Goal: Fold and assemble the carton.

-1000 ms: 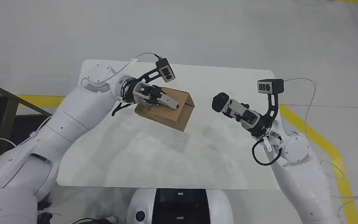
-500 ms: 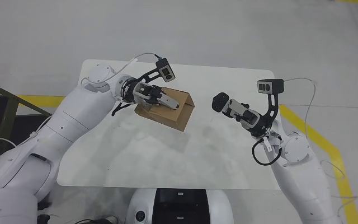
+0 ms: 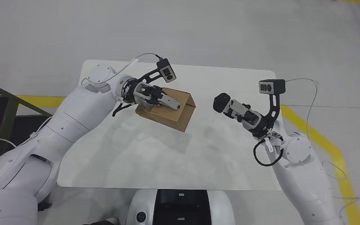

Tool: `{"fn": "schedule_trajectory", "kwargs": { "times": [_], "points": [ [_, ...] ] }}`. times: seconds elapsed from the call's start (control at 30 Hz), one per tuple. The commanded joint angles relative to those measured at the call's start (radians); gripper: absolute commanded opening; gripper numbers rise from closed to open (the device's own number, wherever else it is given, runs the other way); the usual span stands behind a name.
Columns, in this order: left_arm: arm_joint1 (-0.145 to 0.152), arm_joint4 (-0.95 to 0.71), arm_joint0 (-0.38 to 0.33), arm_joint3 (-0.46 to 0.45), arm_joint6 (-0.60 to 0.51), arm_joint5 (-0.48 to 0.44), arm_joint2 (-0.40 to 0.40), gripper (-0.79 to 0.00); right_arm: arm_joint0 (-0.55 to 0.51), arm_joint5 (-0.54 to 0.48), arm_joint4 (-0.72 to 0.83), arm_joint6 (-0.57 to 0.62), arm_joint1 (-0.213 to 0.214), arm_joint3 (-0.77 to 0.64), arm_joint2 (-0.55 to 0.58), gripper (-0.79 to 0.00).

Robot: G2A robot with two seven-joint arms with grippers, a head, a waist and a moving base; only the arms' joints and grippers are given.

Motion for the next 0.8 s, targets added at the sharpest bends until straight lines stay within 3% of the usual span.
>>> {"fn": "schedule_trajectory", "kwargs": {
  "times": [0.0,0.17,0.33,0.5,0.77],
  "points": [
    [-0.001,-0.001,0.017,-0.015,0.026,0.003,-0.004,-0.785,0.000,0.000,0.000,0.000,0.000,0.000,0.000,0.000],
    [-0.001,-0.028,0.076,-0.017,0.000,-0.062,-0.050,-0.785,-0.002,0.009,0.001,-0.012,-0.001,-0.006,-0.002,0.000],
    [0.003,-0.059,0.105,-0.081,0.000,-0.100,-0.065,-0.785,0.006,0.039,0.027,-0.006,-0.003,-0.025,-0.011,0.000],
    [0.014,-0.079,0.107,-0.139,0.000,-0.124,-0.049,-0.785,0.012,0.059,0.059,0.027,-0.002,-0.035,-0.013,0.000],
    [0.018,-0.096,0.107,-0.138,0.000,-0.134,-0.044,-0.785,0.011,0.063,0.075,0.034,-0.003,-0.039,-0.014,0.000]
  ]
}}
